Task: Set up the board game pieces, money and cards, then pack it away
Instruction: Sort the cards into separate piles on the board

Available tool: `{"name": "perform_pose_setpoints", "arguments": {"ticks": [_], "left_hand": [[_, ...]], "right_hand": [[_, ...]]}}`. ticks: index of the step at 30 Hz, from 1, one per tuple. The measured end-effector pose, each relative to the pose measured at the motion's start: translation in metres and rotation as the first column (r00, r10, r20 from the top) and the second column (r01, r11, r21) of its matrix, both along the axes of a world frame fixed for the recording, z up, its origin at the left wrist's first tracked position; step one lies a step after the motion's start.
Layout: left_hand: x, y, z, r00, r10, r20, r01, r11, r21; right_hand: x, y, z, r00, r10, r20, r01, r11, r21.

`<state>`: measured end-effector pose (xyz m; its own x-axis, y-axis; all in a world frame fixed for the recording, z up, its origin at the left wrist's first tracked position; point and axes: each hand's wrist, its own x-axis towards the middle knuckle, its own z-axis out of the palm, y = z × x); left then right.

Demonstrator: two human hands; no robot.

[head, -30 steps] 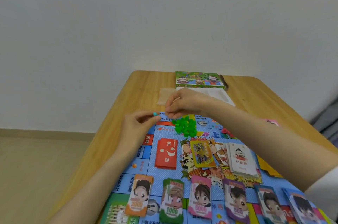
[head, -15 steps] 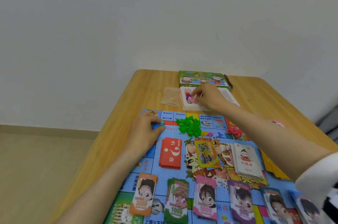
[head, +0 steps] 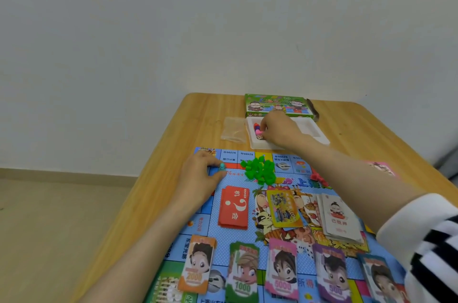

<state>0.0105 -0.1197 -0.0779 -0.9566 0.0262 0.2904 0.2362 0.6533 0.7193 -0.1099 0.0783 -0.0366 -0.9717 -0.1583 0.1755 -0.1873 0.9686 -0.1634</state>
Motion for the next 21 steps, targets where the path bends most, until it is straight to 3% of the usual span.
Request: {"name": "perform_pose_setpoints", "arguments": {"ticks": [6,9,14,21], "left_hand": [[-0.001,-0.001,-0.001,1.000,-0.011,-0.020,0.011,1.000,-0.020],[0.000,-0.002,-0.001,0.999,-0.028,-0.035,0.027,0.999,-0.031],[0.001,-0.003,-0.001,0.999,-0.038,-0.024,0.038,0.999,0.009],[0.001,-0.002,-0.002,1.000,-0.014,-0.021,0.014,1.000,0.019]], "right_hand": [[0.010,-0.001,0.019,0.986,-0.022,-0.165,-0.023,0.964,-0.263],[0.033,-0.014,0.040,0.988,0.088,-0.123,-0.129,0.917,-0.378],[0.072,-0.045,0.049,0.942,0.314,0.119,-0.276,0.926,-0.259],[0.086,-0.064,0.028,0.881,0.369,0.294,-0.347,0.929,-0.127]]}}
